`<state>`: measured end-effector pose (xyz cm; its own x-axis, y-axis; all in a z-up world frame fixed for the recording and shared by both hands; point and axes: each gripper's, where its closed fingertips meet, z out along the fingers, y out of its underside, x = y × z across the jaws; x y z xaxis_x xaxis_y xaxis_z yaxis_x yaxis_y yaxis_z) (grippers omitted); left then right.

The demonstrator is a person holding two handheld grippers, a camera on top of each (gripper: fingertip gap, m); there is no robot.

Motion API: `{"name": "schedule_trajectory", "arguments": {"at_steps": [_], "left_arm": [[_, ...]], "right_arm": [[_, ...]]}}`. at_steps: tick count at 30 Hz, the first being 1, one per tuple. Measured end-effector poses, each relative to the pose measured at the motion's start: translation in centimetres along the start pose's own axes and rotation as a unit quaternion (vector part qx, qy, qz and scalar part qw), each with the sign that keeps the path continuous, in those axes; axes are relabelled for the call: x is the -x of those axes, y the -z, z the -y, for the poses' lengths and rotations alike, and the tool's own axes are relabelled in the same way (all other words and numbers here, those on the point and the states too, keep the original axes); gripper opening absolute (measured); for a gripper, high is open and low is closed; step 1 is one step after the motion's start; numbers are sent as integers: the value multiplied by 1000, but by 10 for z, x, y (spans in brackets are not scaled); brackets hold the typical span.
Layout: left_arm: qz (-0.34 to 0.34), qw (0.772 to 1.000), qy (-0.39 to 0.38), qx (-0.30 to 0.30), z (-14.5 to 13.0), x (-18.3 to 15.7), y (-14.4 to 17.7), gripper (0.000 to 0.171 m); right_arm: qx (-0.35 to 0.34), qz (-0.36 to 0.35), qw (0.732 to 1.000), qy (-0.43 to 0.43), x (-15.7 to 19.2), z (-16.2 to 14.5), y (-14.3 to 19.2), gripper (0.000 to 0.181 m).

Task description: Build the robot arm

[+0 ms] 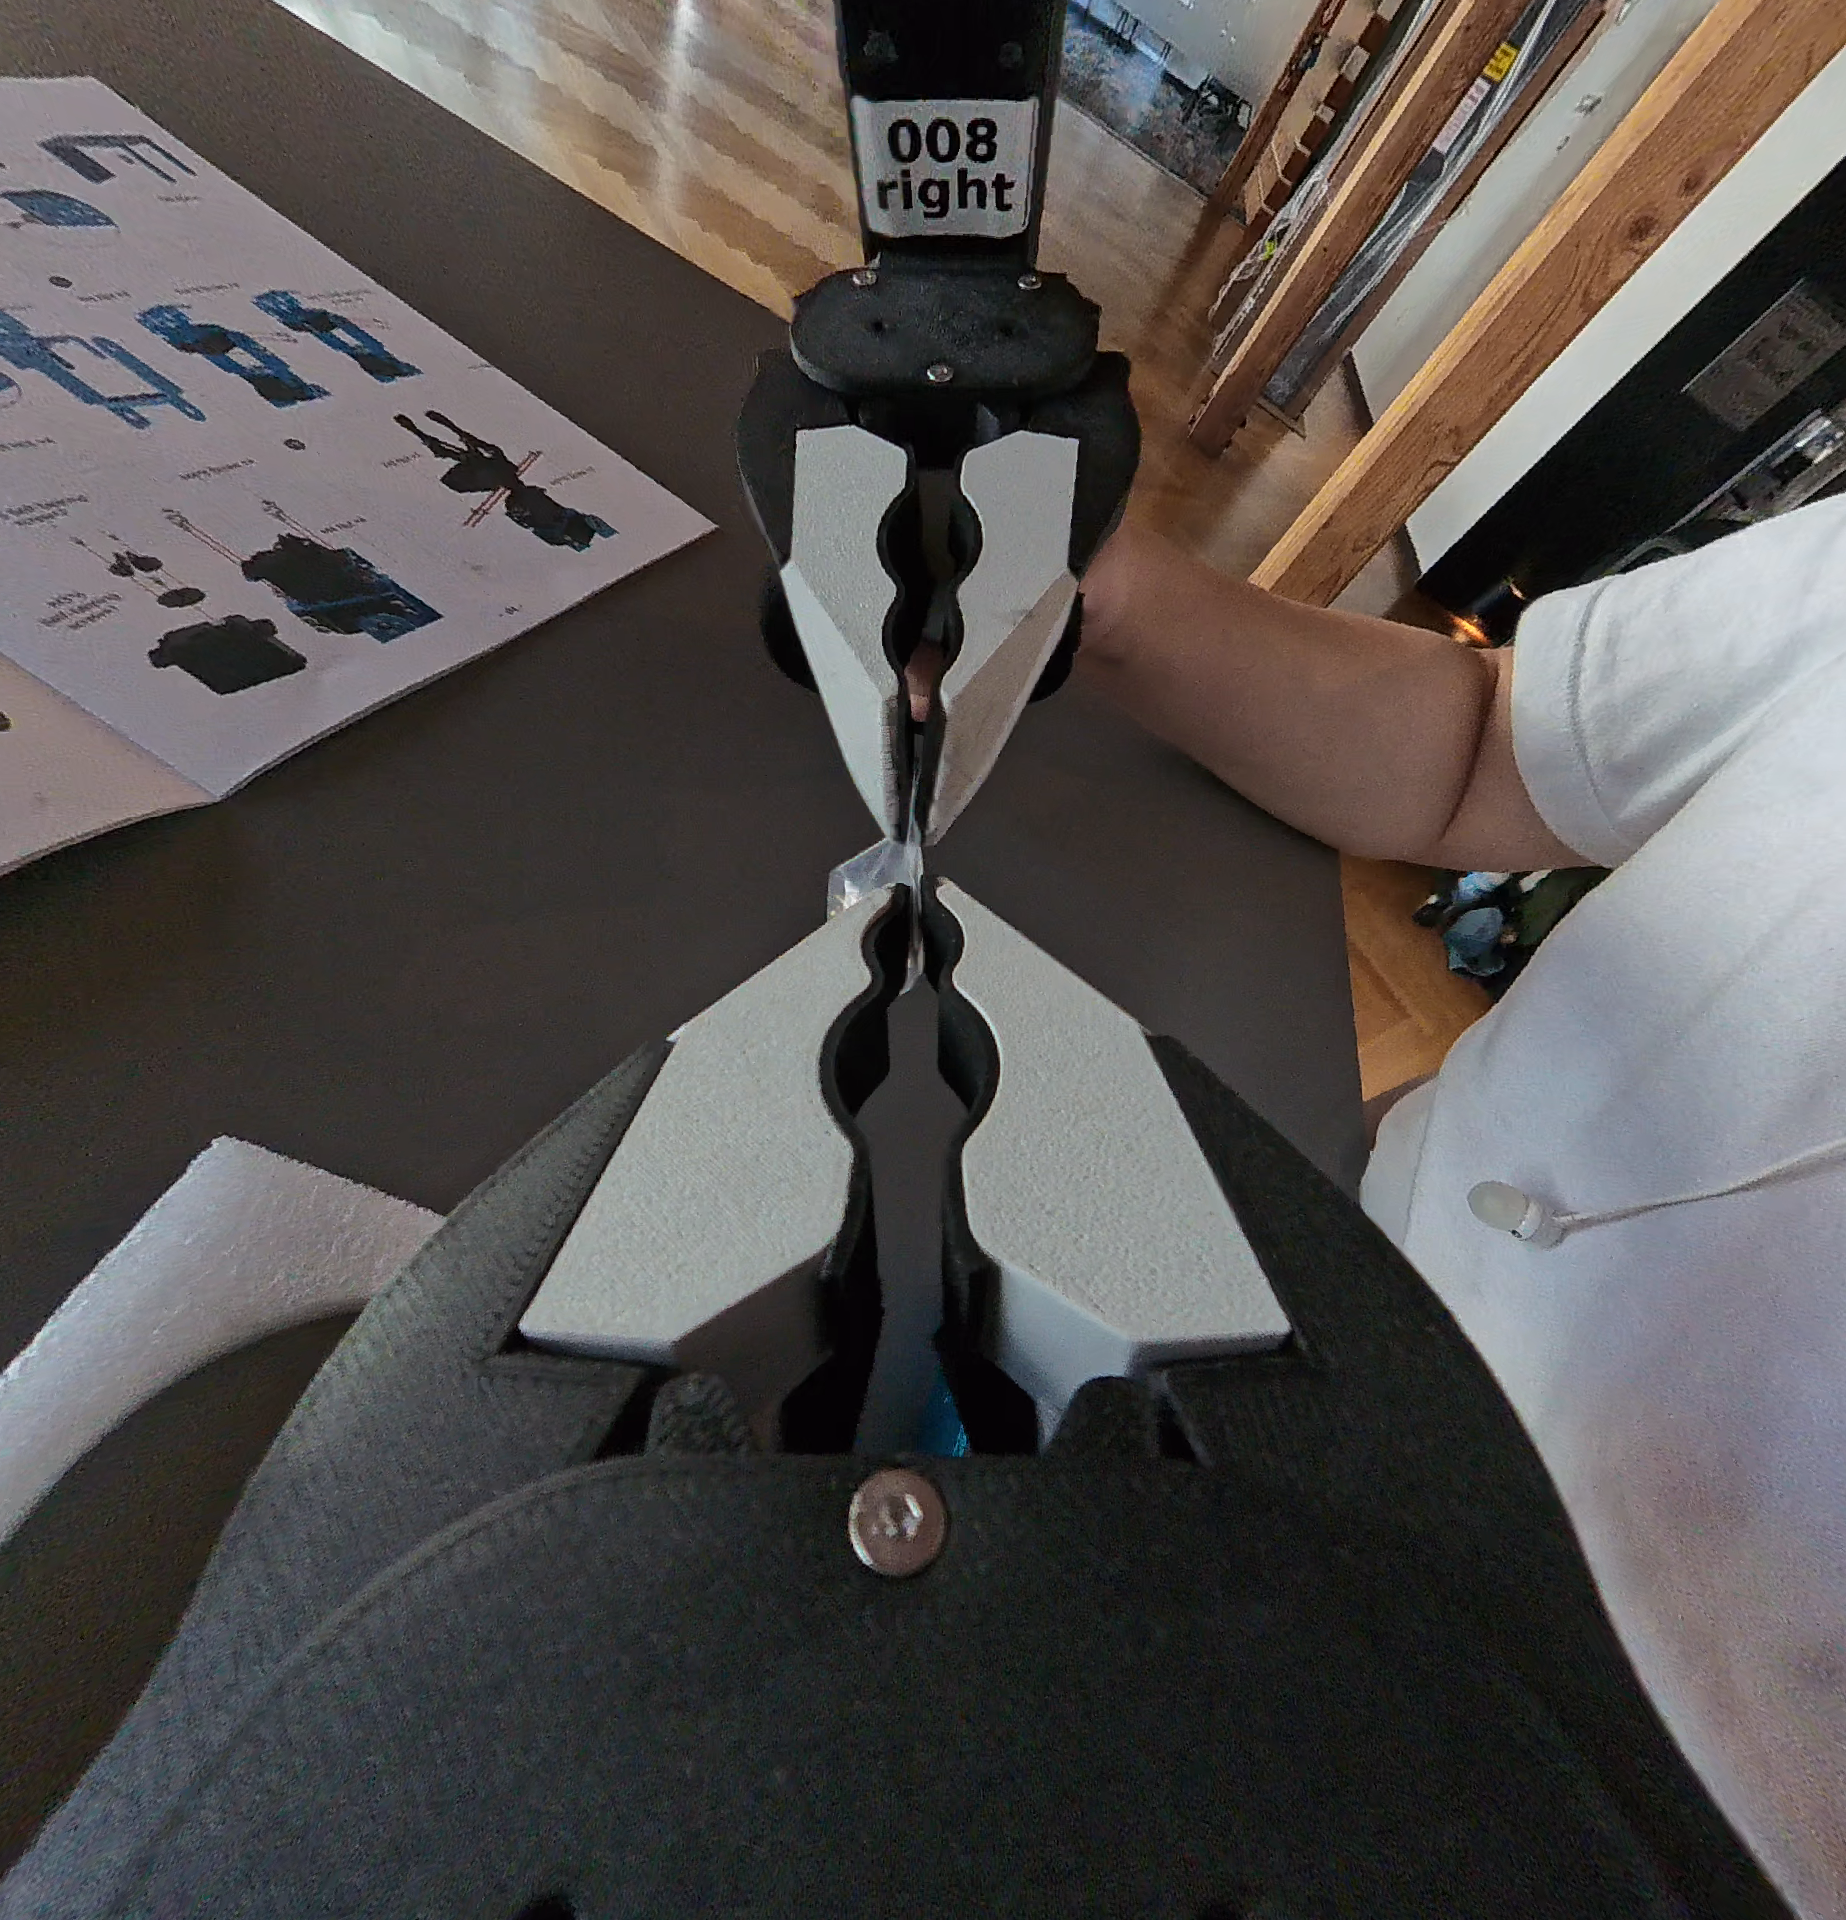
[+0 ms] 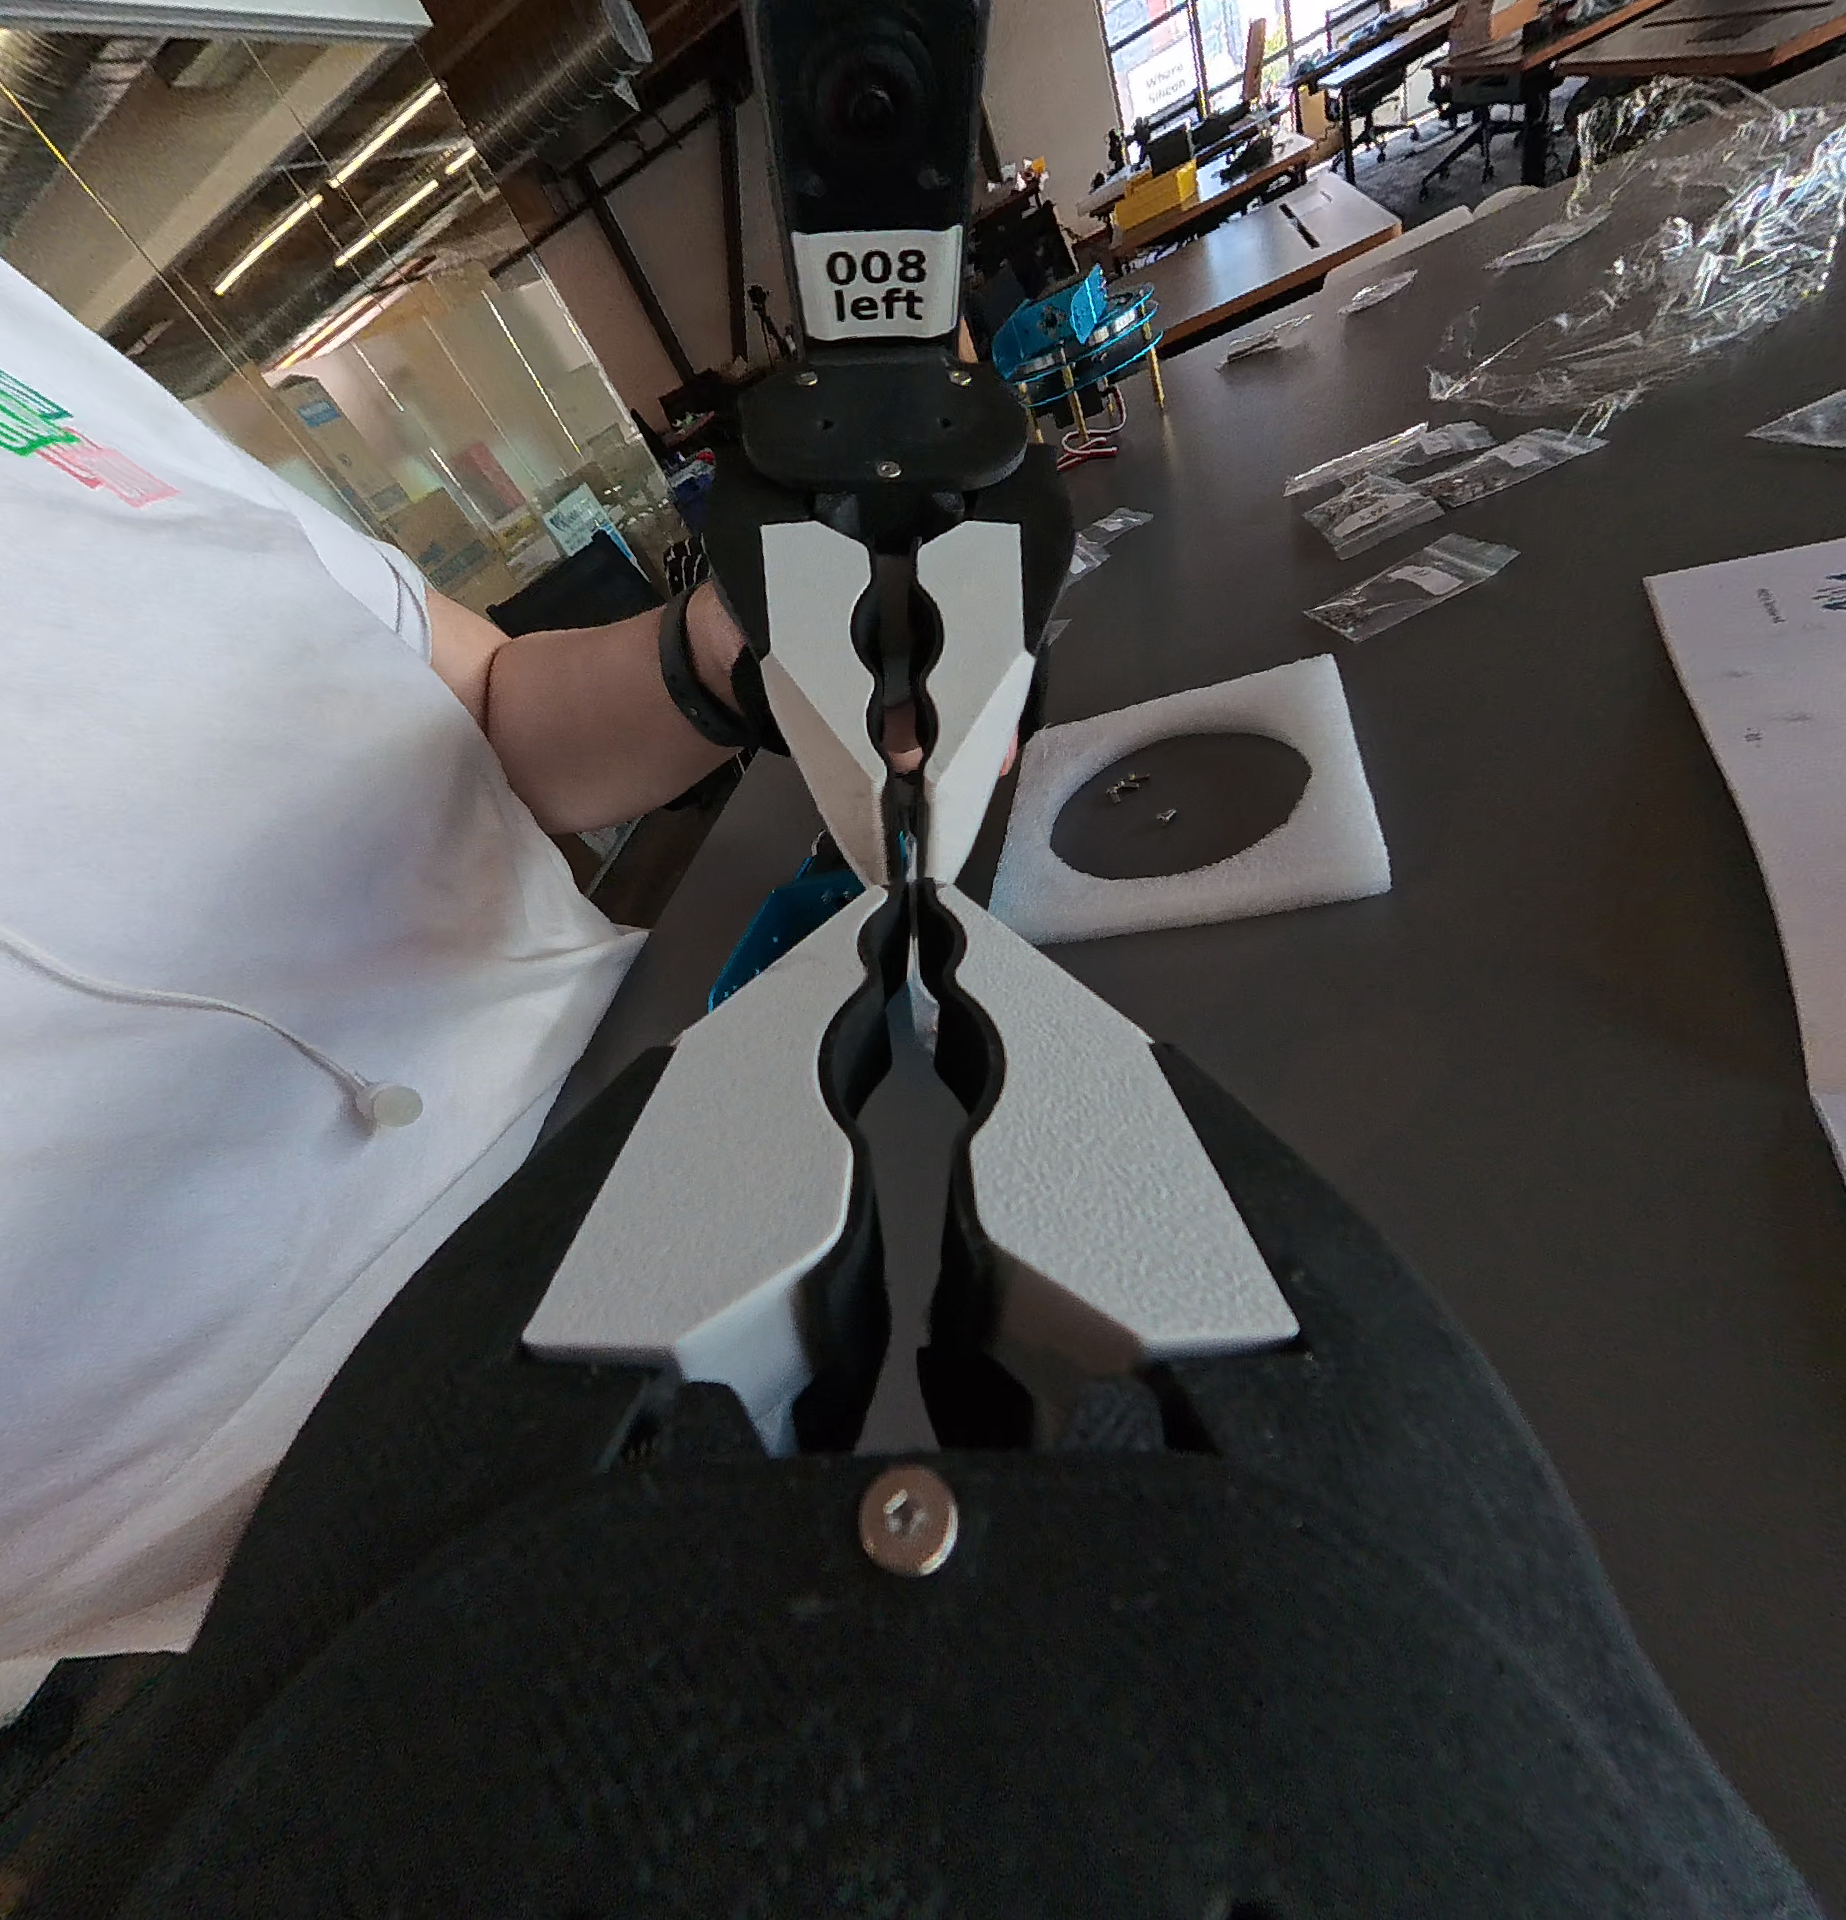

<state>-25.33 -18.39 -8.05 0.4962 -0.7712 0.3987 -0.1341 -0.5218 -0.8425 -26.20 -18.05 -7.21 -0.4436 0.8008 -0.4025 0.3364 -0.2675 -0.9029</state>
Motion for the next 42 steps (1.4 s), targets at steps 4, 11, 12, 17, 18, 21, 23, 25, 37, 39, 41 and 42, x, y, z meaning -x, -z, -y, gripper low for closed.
{"name": "schedule_trajectory", "arguments": {"at_steps": [4,11,12,17,18,21,23,25,37,39,41,42], "left_arm": [[-10,1000,17,-11,3,1,-2,3],[23,999,-26,14,0,3,-2,0],[27,999,-28,15,0,4,-2,0],[28,999,-6,28,-7,8,-1,0],[26,999,-6,24,-6,7,-1,0],[30,999,-1,41,-8,9,-3,0],[38,999,-6,34,-7,10,-5,0],[42,998,14,33,-8,10,-4,12],[292,949,18,-120,-39,-13,184,18],[313,940,26,-132,-47,-17,201,17],[322,935,35,-145,-52,-21,211,18],[326,933,38,-150,-53,-22,215,19]], "right_arm": [[0,-11,1000,3,-3,-4,-2,0],[-9,-5,1000,-26,-5,-5,-3,0],[-11,-6,1000,-28,-6,-5,-3,0],[-27,-6,999,-36,-7,0,-1,0],[-26,-6,999,-38,-7,0,0,0],[-19,-7,999,-43,-9,-3,1,0],[-19,-4,999,-50,-9,-3,2,1],[-9,-3,998,-54,-8,-5,4,0],[53,-96,978,-177,-52,-39,37,1],[40,-102,976,-187,-60,-38,37,1],[36,-124,976,-178,-69,-38,38,5],[35,-137,975,-173,-73,-38,40,15]]}}
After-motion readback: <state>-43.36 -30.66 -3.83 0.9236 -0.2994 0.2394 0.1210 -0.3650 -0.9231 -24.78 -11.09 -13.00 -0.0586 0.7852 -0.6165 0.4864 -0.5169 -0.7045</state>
